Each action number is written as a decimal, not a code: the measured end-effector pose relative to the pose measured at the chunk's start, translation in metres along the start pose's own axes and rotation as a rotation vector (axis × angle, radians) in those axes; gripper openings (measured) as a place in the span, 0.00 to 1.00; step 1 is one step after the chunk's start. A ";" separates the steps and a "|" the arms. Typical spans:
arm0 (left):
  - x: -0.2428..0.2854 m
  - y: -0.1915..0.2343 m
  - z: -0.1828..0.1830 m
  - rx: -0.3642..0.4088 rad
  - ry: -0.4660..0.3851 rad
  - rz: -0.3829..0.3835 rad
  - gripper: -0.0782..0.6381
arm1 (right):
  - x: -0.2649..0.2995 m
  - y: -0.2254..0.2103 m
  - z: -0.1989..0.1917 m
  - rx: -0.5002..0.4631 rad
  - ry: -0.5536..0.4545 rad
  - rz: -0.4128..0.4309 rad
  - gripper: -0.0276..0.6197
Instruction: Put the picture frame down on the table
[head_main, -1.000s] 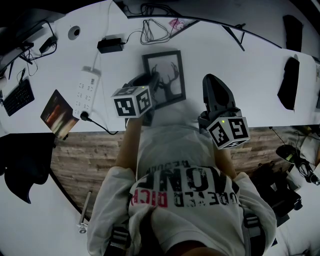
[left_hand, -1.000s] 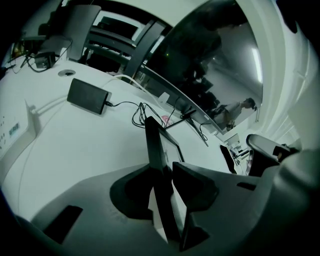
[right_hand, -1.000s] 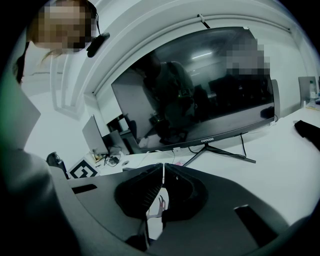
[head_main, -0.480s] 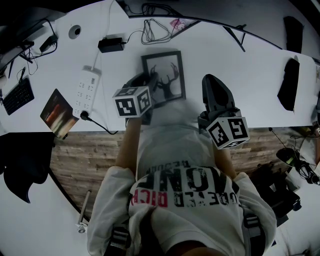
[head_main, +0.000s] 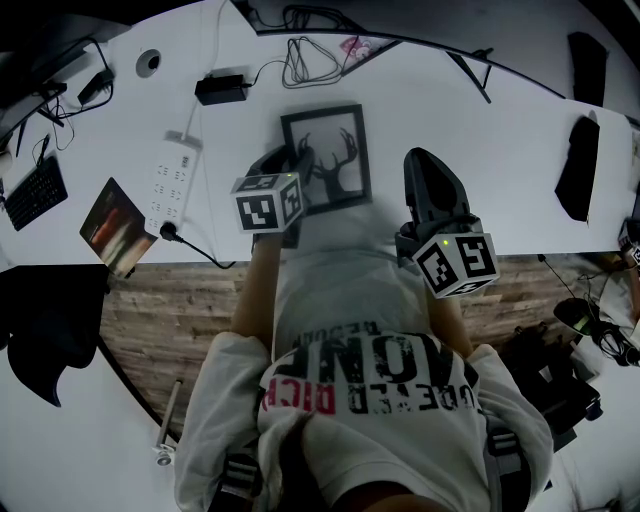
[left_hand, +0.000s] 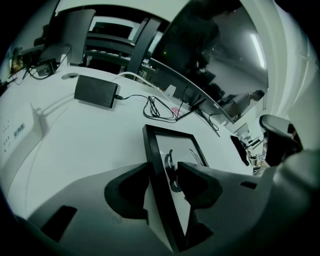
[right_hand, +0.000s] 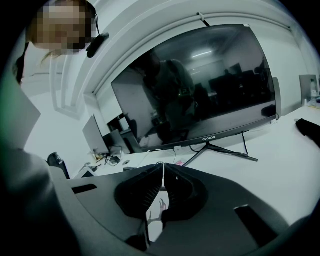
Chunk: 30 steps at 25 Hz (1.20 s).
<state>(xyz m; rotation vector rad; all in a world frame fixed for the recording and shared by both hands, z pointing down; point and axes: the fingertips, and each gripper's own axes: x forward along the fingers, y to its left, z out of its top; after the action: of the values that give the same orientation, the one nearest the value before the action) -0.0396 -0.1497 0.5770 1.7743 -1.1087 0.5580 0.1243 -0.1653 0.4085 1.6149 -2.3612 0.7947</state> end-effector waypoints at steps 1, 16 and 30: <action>0.001 0.000 -0.002 -0.004 0.003 -0.001 0.36 | 0.000 0.000 0.000 0.000 0.001 -0.001 0.05; 0.003 0.000 -0.004 0.030 -0.001 0.051 0.37 | 0.002 0.002 -0.002 -0.002 0.007 0.003 0.05; 0.006 -0.007 -0.008 0.144 0.006 0.100 0.42 | 0.002 0.002 -0.002 -0.001 0.008 0.005 0.05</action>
<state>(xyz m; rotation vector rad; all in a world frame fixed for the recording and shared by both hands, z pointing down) -0.0303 -0.1445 0.5814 1.8462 -1.1830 0.7186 0.1215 -0.1650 0.4108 1.6034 -2.3604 0.7993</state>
